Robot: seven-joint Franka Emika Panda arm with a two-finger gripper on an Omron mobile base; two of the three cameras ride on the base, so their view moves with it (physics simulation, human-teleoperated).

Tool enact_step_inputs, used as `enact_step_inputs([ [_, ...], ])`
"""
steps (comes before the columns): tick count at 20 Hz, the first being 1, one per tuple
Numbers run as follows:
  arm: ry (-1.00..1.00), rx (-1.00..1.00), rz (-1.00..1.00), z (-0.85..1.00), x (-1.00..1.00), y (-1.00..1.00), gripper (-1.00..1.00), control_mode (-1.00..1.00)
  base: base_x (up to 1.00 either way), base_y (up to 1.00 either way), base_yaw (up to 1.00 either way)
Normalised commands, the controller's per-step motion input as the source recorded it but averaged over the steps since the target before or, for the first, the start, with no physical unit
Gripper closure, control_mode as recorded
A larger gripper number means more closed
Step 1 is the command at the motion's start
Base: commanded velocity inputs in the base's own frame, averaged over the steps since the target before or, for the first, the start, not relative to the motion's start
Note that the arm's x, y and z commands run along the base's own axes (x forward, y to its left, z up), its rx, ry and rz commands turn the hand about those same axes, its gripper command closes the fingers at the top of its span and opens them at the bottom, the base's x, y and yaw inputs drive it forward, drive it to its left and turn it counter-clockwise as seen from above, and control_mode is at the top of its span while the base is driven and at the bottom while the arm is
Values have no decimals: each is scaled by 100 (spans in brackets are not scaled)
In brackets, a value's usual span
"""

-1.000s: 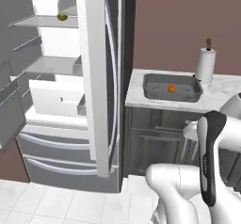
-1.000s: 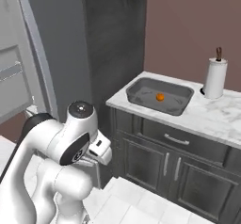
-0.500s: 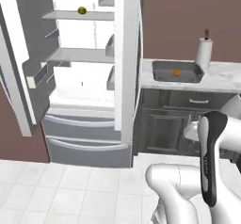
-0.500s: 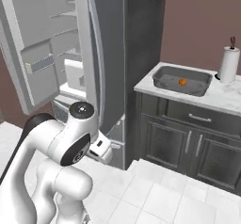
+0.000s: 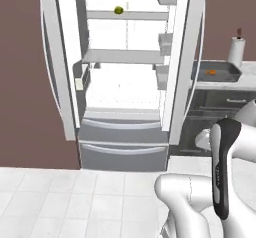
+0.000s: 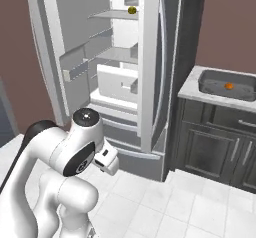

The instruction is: Pick the pear and tangerine from the fridge and place them inside the tupperware on the counter.

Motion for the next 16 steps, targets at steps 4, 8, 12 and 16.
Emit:
enact_step_inputs([
  [4,0,0,0,0,0,0,-100,100,45,97,-5],
  [8,0,0,0,0,0,0,-100,100,69,71,-5],
  [12,0,0,0,0,0,0,-100,100,69,34,-21],
  [16,0,0,0,0,0,0,-100,100,73,21,-32],
])
